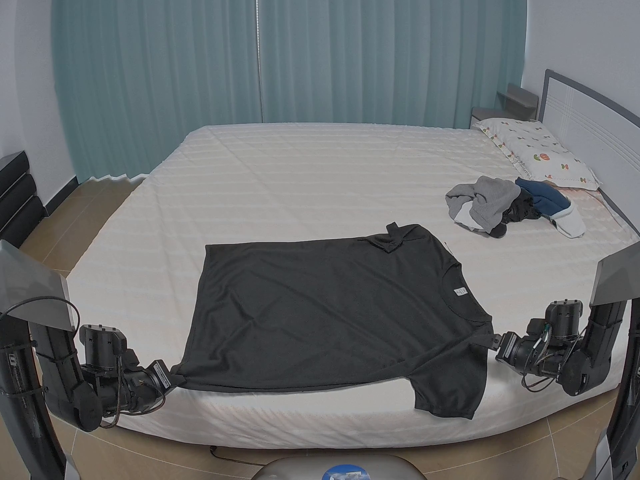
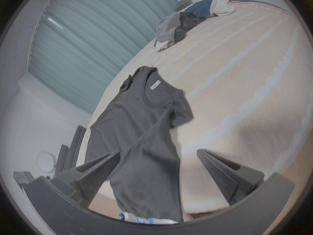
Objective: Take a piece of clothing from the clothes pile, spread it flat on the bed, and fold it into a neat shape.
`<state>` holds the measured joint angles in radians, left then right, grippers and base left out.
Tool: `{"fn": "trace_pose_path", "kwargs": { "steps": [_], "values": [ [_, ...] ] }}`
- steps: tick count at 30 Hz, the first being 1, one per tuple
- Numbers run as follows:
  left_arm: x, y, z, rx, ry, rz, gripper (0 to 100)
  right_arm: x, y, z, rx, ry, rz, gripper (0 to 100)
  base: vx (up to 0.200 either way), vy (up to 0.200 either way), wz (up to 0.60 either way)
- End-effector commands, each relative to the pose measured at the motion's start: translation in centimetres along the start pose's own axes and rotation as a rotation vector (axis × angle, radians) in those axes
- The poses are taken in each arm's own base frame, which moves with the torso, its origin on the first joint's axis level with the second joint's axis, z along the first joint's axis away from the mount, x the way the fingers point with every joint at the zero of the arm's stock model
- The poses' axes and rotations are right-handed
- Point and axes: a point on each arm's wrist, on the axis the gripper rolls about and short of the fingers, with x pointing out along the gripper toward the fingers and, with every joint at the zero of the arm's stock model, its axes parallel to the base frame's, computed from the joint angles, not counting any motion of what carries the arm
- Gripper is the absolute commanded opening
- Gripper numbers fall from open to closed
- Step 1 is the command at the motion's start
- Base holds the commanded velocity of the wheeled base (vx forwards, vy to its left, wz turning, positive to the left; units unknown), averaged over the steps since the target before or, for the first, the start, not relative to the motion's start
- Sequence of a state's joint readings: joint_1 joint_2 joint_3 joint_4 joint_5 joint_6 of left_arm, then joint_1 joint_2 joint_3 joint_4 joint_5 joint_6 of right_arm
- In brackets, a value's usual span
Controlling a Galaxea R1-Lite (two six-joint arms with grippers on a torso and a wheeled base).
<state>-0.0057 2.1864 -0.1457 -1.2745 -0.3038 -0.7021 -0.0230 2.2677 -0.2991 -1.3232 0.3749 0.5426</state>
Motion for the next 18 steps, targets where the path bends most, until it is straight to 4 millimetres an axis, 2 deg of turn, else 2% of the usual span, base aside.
{"fn": "trace_pose_path", "kwargs": {
  "steps": [1,9,18],
  "values": [
    [0.0,0.0,0.0,-0.001,0.002,0.001,0,-1.7,0.2,-1.1,-0.017,0.042,0.007,100,0.000,0.000,0.00],
    [0.0,0.0,-0.1,0.002,0.003,0.002,0,-0.5,0.3,-2.9,-0.035,0.125,0.030,100,0.000,0.000,0.00],
    [0.0,0.0,-0.1,0.003,0.003,0.002,0,0.6,-0.1,-3.5,-0.051,0.113,0.046,100,0.000,0.000,0.00]
  ]
}}
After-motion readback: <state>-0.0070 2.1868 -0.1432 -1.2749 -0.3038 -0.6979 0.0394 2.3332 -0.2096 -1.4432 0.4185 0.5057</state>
